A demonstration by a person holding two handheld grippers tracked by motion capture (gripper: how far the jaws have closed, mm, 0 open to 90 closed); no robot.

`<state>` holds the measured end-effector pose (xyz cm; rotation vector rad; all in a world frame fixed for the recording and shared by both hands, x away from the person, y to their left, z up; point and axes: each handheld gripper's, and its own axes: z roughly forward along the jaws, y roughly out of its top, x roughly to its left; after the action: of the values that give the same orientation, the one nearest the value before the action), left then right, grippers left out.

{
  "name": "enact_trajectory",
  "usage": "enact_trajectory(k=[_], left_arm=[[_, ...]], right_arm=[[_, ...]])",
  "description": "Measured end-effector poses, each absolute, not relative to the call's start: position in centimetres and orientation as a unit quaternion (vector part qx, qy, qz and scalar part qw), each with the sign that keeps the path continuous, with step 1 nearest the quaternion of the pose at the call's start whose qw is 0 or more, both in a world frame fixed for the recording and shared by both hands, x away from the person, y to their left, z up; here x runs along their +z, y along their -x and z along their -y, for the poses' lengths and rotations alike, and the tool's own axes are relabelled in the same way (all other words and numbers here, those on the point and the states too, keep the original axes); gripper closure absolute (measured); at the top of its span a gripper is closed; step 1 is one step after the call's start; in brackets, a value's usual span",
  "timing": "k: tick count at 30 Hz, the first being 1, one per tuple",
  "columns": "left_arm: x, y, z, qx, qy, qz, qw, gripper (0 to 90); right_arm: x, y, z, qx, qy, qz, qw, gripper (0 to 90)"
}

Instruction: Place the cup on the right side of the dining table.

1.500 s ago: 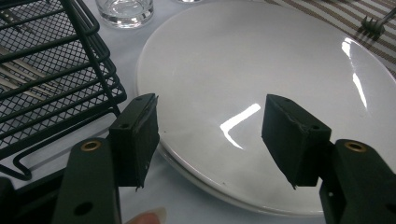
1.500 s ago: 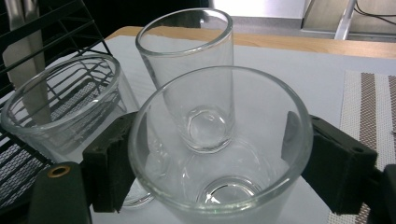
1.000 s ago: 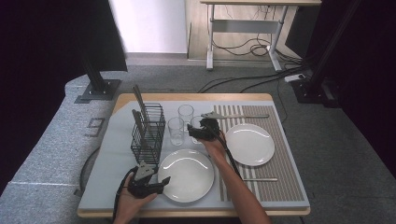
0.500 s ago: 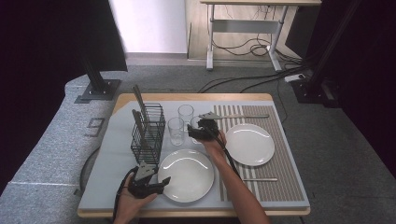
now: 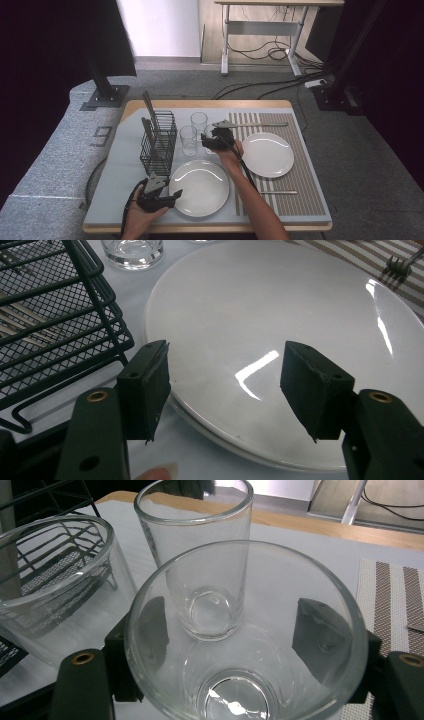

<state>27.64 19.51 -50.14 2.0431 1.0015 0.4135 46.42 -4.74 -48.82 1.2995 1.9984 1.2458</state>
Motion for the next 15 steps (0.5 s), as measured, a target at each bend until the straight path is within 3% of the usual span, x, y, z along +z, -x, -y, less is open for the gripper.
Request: enact_trajectory(k=[15], left_arm=[[-50.09, -27.62, -19.52, 0.164, -0.808, -0.397, 0.403, 36.4]], right_arm=[[-47.88, -45.83, 5.16, 0.459, -0.464, -0.725, 0.220, 28.1]])
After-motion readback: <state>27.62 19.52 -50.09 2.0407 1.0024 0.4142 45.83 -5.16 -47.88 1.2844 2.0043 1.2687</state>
